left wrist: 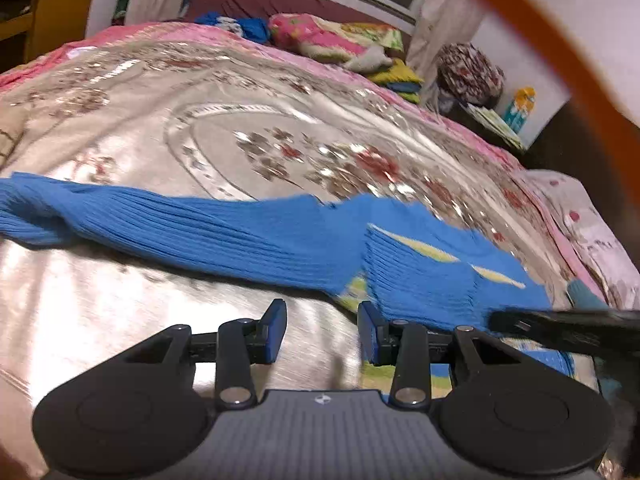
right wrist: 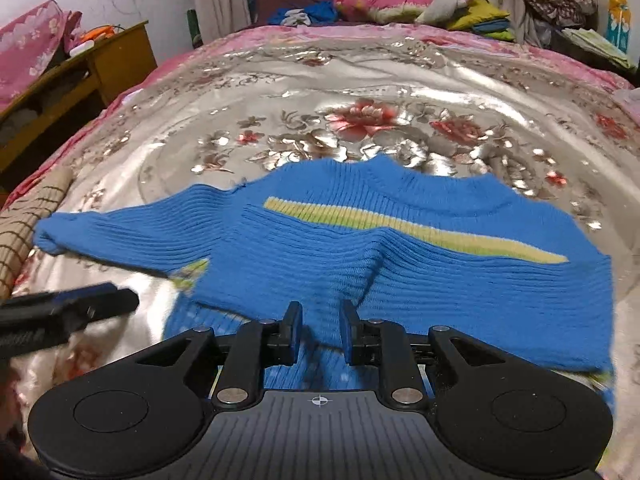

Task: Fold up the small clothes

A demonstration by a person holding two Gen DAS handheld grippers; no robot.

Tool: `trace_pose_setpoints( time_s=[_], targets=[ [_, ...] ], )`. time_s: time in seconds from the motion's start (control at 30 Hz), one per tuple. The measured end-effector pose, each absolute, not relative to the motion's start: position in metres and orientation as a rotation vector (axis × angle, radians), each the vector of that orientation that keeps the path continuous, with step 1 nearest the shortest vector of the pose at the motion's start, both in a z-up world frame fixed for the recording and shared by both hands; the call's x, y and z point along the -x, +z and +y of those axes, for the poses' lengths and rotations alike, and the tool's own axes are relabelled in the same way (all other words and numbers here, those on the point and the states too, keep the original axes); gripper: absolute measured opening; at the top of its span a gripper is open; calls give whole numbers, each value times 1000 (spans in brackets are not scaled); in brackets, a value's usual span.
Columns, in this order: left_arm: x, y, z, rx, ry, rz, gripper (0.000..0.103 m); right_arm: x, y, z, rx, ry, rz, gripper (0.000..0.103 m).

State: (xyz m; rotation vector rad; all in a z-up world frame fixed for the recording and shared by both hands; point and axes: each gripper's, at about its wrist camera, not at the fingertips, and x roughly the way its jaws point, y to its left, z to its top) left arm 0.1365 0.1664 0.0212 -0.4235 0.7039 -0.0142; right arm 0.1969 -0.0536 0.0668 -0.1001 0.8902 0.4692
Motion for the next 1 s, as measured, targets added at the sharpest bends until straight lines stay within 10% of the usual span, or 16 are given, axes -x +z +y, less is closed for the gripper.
trace_pose_setpoints(
  time_s=[0.5,1.0],
  targets=[
    [-98,28,244,607,153,617,44,-141,161,34,129,734,795,24],
    [-91,-1,268,691,215,623,44,-191,108,212,307,968,902,24]
  ],
)
